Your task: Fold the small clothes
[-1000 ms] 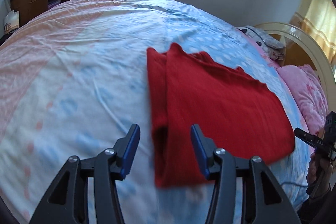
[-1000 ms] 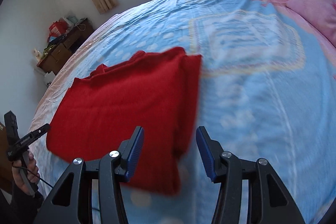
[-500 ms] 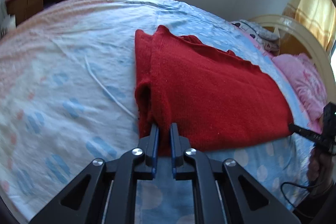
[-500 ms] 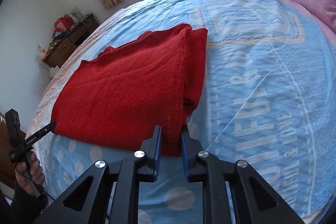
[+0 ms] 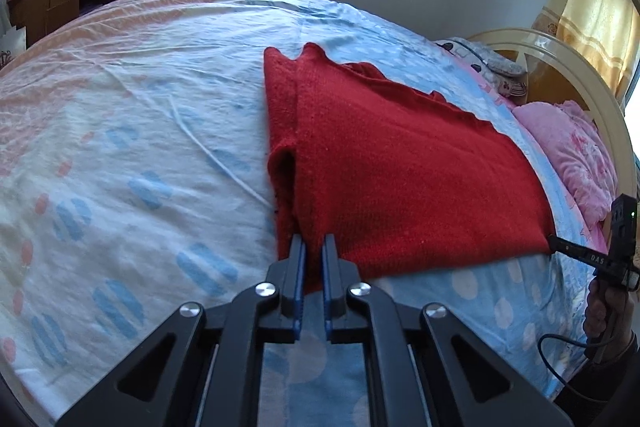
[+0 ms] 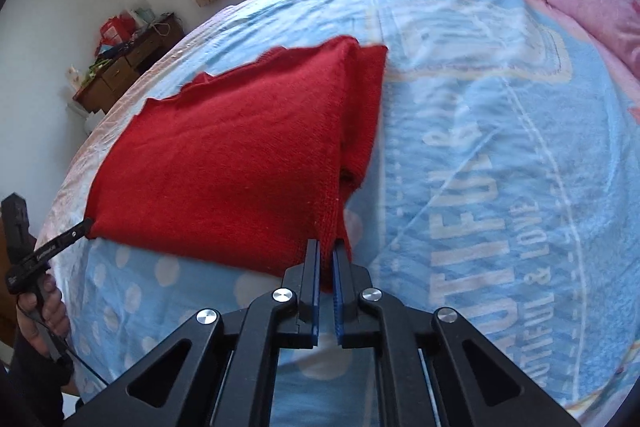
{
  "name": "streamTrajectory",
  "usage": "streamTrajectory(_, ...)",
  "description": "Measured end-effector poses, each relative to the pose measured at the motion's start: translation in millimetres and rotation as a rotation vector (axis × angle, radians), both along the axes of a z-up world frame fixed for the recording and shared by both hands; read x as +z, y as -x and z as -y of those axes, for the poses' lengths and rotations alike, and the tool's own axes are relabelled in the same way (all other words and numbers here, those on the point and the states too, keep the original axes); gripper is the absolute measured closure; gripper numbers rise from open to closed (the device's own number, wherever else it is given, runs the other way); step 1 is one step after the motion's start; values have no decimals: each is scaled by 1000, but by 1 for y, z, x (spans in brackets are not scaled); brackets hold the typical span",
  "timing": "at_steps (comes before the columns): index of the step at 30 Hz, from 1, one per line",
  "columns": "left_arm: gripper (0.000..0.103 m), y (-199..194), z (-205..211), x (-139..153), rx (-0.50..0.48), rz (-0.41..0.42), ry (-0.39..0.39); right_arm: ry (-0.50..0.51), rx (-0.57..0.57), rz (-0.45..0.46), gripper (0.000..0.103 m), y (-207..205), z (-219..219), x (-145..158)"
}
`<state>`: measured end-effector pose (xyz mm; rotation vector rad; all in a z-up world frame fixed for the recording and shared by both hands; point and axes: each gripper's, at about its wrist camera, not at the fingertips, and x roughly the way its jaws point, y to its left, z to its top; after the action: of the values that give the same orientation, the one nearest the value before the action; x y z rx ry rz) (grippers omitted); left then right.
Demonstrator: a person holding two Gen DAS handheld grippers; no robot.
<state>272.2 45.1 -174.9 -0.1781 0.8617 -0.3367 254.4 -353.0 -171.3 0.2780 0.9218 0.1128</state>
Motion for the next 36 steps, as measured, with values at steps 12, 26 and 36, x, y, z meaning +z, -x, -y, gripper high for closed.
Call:
streamTrajectory(12,95,3,4,1,0,12,-21,33,-57,151,68,3,-20,49)
streamTrajectory(26,92,10,7,-2,14,56,-45,73,43,14,65,-25,-57,10)
streamTrajectory(36,90,11,5,-2,23,57,-29,83,155,65,61,-53,-143,22)
